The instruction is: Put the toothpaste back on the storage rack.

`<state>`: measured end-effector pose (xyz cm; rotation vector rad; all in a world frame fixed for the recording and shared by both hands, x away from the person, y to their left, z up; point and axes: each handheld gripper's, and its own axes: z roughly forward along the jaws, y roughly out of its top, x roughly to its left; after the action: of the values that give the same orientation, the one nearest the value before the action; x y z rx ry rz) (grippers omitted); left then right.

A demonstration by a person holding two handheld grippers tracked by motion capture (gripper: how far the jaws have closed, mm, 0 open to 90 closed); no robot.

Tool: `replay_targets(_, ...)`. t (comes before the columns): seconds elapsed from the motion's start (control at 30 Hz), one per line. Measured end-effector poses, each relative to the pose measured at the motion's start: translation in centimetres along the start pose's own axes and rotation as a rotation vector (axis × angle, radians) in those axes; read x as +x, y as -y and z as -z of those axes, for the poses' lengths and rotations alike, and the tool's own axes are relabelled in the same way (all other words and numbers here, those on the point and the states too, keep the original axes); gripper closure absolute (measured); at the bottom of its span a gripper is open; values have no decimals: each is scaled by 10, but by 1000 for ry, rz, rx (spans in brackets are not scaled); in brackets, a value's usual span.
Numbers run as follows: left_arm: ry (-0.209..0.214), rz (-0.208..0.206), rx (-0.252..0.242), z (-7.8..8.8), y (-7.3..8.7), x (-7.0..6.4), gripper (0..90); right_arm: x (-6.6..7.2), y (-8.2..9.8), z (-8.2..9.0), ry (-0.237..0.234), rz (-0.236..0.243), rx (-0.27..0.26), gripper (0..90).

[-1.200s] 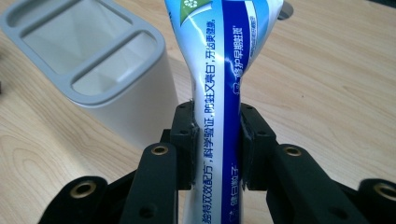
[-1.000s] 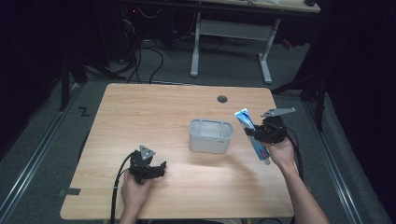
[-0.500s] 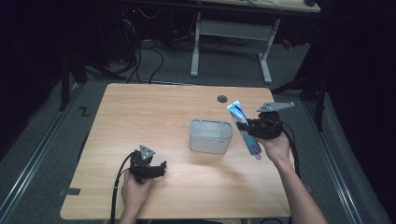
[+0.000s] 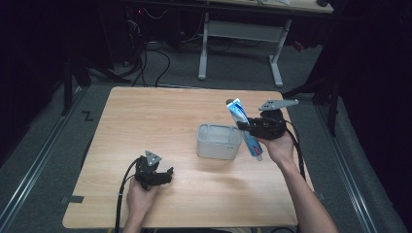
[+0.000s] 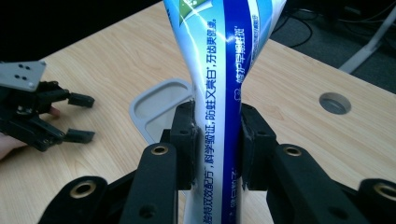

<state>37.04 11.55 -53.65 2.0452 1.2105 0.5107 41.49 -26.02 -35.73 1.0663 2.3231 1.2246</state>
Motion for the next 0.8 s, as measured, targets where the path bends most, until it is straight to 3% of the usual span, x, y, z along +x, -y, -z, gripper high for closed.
replay_targets(0.53, -5, 2, 2, 1, 0, -1, 183, 11, -33, -14, -33, 26, -38, 710)
replay_targets(0.8, -3, -1, 3, 1, 1, -1, 183, 13, -43, -31, -34, 17, -53, 711)
